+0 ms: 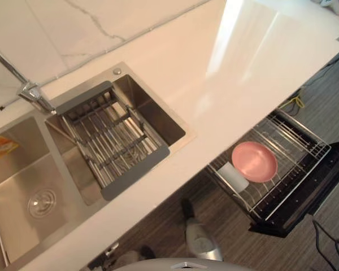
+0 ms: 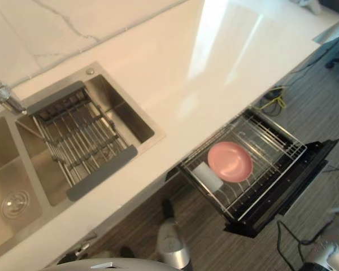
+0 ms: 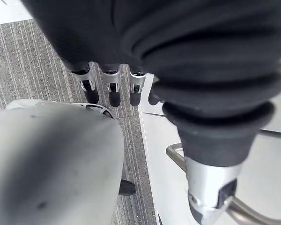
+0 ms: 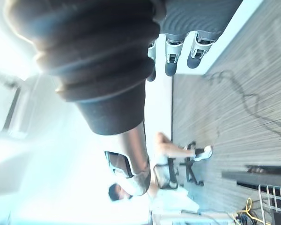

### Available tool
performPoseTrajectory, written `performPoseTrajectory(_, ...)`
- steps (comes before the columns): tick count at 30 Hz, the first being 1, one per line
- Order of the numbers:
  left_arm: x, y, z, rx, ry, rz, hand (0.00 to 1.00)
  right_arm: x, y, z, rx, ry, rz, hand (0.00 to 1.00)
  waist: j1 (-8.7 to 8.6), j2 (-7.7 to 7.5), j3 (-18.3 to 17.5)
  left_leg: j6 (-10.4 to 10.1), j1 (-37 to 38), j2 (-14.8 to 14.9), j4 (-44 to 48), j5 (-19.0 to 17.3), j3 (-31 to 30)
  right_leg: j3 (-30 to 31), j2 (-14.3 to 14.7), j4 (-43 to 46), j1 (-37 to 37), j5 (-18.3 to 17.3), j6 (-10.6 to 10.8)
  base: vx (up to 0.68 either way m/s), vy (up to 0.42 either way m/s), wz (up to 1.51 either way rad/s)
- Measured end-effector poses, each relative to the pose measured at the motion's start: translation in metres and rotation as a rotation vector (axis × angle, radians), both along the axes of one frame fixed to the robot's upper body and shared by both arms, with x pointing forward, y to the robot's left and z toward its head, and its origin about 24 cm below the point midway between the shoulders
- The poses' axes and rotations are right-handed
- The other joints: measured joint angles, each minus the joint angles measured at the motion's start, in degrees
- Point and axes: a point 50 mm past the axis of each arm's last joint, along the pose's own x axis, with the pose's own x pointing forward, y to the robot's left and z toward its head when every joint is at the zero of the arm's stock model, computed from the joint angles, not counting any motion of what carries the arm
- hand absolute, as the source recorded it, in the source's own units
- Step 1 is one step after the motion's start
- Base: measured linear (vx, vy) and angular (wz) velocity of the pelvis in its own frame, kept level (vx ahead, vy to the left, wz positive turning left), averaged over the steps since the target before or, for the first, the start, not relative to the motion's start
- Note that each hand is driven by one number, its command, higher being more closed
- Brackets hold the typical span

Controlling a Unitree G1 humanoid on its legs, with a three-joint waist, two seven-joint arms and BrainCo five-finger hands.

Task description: Walk over to the sink, pick up the cup, carry it to the dishwasher, place the cup inside the dishwasher, then close the dishwasher door

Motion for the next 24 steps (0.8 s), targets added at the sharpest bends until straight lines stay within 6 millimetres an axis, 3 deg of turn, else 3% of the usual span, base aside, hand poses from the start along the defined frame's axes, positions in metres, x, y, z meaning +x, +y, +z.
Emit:
performPoseTrajectory(4, -0.011, -0.001, -0.002, -0.009, 0.046, 0.006, 0.0, -0.016, 0.003, -0.036, 0.196, -0.094, 0.002, 0.0, -0.21, -0.35, -2.1, 0.0, 0.1, 0.0, 0.1, -0.2, 1.0, 0.3, 0.0, 0.0, -0.1, 0.0, -0.3, -0.02, -0.028, -0.09)
performPoseTrajectory(9, -0.016, 0.0, -0.004, -0.013, 0.065, 0.014, 0.0, -0.034, 0.037, -0.096, 0.432, -0.207, 0.002, 0.0, 0.86, 0.05, -4.4, -0.5, 0.2, 0.1, 0.1, -0.5, 1.2, 0.1, -0.1, 0.0, 0.0, 0.1, -0.3, -0.02, -0.034, 0.02)
performPoseTrajectory(11, -0.013, -0.001, -0.003, -0.013, 0.055, 0.013, 0.0, -0.038, 0.048, -0.111, 0.478, -0.205, 0.011, 0.0, 1.71, 0.25, -4.6, -0.5, 0.2, 0.3, 0.1, -0.5, 1.9, 0.0, -0.3, 0.1, 0.1, 0.1, -0.3, -0.02, -0.03, 0.08)
performPoseTrajectory(21, -0.003, -0.003, -0.003, -0.01, 0.013, 0.05, 0.0, -0.037, 0.094, -0.158, 0.626, -0.156, 0.052, 0.0, 5.4, 0.21, -6.7, -0.3, 2.0, 0.5, -1.1, 0.1, 2.6, -2.1, -1.0, 0.4, 1.9, -0.7, 0.2, 0.01, -0.012, 0.09)
performPoseTrajectory(24, -0.002, -0.005, -0.003, -0.012, 0.014, 0.05, 0.0, -0.041, 0.105, -0.168, 0.646, -0.102, 0.027, 0.0, 5.45, 0.3, -6.9, -0.5, 2.4, 0.5, -2.0, 0.8, 1.7, -3.4, -1.4, 1.9, 1.9, -2.0, 0.2, 0.01, -0.034, 0.2)
